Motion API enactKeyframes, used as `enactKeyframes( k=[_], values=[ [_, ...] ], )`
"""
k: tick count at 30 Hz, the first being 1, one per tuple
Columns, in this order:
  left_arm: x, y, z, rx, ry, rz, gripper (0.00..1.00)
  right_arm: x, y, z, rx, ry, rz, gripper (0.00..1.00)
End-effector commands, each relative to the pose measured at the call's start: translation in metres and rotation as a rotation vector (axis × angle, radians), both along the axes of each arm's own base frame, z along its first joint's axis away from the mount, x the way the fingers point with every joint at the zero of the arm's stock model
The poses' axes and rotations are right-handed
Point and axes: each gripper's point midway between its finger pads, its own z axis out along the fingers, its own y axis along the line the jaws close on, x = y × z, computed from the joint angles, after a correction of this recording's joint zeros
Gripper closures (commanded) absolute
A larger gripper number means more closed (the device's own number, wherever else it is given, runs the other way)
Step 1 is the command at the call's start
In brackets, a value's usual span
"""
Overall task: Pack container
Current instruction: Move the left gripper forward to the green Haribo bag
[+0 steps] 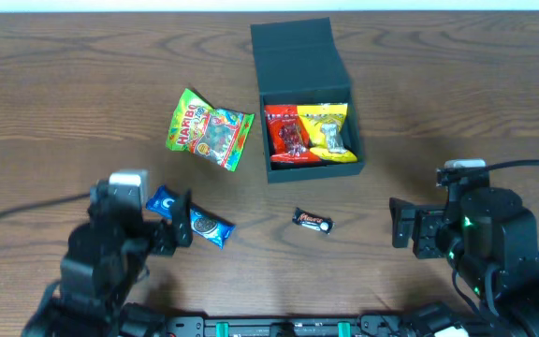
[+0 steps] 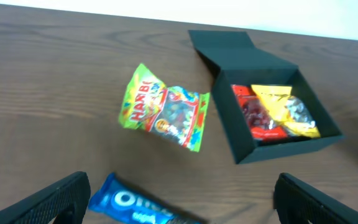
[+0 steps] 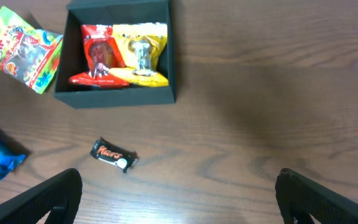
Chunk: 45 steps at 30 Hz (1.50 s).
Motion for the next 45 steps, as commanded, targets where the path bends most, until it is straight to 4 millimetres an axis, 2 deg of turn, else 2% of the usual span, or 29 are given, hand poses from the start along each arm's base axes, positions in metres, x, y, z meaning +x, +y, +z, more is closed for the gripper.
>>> enactKeyframes(
  k=[1, 4, 7, 13, 16, 18, 21, 24, 27, 31, 33, 35, 37, 39, 45],
  values=[
    [0.005, -0.026, 0.014, -0.056, 0.033, -0.111, 0.05, 0.000, -0.001, 0.001, 0.000, -0.003, -0.011, 0.01],
    [-0.001, -0.044, 0.006, -0.099, 0.098, -0.203, 0.05, 0.000, -0.001, 0.001, 0.000, -0.003, -0.011, 0.01],
    [-0.002, -0.051, 0.005, -0.117, 0.111, -0.238, 0.04, 0.000, -0.001, 0.001, 0.000, -0.003, -0.011, 0.01],
    [0.000, -0.049, 0.004, -0.155, 0.135, -0.192, 0.05, 0.000, -0.001, 0.001, 0.000, -0.003, -0.011, 0.01],
    [0.008, -0.037, -0.001, -0.188, 0.174, -0.064, 0.04, 0.000, -0.001, 0.001, 0.000, -0.003, -0.011, 0.01],
    [0.014, -0.036, -0.002, -0.184, 0.204, -0.039, 0.04, 0.000, -0.001, 0.001, 0.000, -0.003, -0.011, 0.01],
    [0.026, -0.037, 0.004, -0.175, 0.235, -0.011, 0.04, 0.000, -0.001, 0.001, 0.000, -0.003, -0.011, 0.01],
    [0.047, -0.033, 0.012, -0.242, 0.301, 0.136, 0.04, 0.000, -0.001, 0.001, 0.000, -0.003, -0.011, 0.01],
    [0.068, -0.040, 0.016, -0.319, 0.385, 0.236, 0.04, 0.000, -0.001, 0.001, 0.000, -0.003, -0.011, 0.01],
    [0.089, -0.058, 0.012, -0.343, 0.459, 0.216, 0.04, 0.000, -0.001, 0.001, 0.000, -0.003, -0.011, 0.01],
    [0.098, -0.076, 0.008, -0.385, 0.490, 0.152, 0.04, 0.000, -0.001, 0.001, 0.000, -0.003, -0.011, 0.01],
    [0.098, -0.087, -0.001, -0.403, 0.546, 0.111, 0.04, 0.000, -0.001, 0.001, 0.000, -0.003, -0.011, 0.01],
    [0.099, -0.085, -0.010, -0.387, 0.572, 0.139, 0.04, 0.000, -0.001, 0.001, 0.000, -0.003, -0.011, 0.01],
    [0.107, -0.085, -0.010, -0.409, 0.559, 0.165, 0.04, 0.000, -0.001, 0.001, 0.000, -0.003, -0.011, 0.01],
    [0.125, -0.067, -0.034, -0.612, 0.648, 0.533, 0.04, 0.000, -0.001, 0.001, 0.000, -0.003, -0.011, 0.01]
  ],
)
